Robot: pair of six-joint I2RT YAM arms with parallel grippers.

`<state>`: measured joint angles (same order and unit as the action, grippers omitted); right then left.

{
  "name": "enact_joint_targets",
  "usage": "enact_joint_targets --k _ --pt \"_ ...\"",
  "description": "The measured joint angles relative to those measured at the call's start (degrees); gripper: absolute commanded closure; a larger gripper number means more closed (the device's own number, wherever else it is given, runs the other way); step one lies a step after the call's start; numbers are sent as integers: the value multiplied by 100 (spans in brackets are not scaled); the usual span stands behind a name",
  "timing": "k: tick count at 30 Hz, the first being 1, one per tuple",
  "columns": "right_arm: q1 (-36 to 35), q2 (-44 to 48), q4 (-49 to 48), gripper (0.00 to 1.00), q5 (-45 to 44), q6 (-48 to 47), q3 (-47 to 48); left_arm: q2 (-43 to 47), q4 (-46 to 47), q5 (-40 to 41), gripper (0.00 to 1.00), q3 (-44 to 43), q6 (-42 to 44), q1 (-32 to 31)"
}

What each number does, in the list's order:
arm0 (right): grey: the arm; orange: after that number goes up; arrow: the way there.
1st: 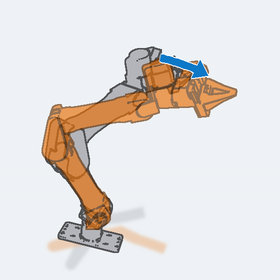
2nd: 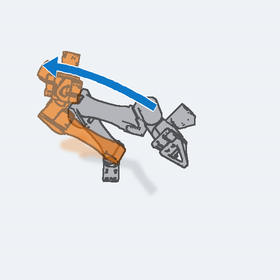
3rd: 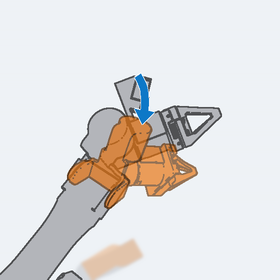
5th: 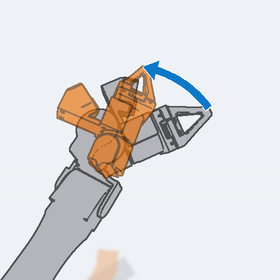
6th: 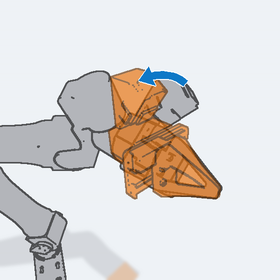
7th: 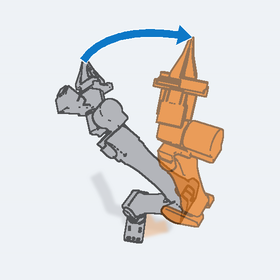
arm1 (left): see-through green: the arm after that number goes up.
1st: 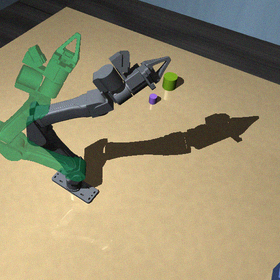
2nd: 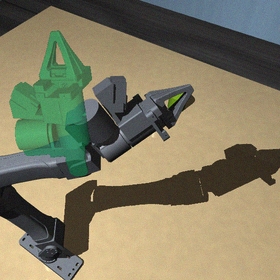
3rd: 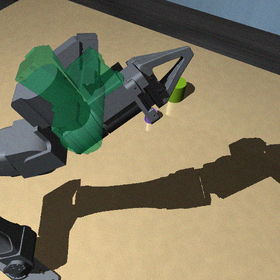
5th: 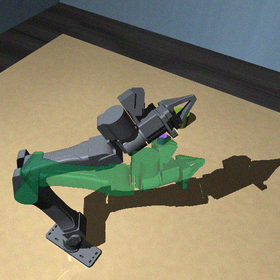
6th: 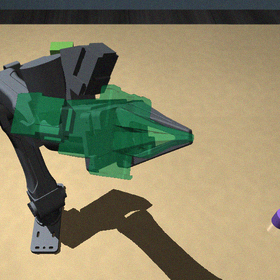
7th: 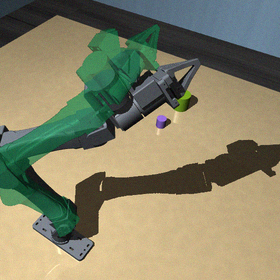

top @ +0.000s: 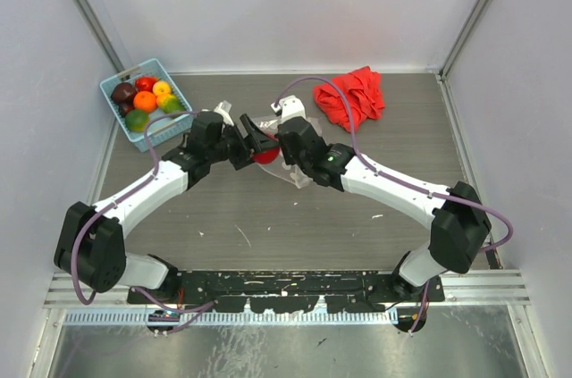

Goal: Place the food in the zip-top bag and seal the zipper
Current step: Place the fake fruit in the zipper food storage bag.

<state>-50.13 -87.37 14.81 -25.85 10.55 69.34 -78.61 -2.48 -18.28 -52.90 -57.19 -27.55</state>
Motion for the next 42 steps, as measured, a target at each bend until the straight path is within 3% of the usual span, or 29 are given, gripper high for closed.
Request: enact_joint_targets --k 14,17,27,36,42 --pt "0 0 -92 100 520 190 0 -48 -1119 1163 30 -411 592 -542" --pt "2 0 -109 100 564 210 0 -48 -1224 1298 18 -472 708 -610" --pt "2 2 -157 100 625 262 0 -48 -1364 1401 3 -505 868 -684" --pt "0 2 -160 100 654 302 0 138 -1528 1499 3 -505 861 -684" --pt "0 2 -164 100 669 315 0 844 -1875 1790 7 -505 863 -686"
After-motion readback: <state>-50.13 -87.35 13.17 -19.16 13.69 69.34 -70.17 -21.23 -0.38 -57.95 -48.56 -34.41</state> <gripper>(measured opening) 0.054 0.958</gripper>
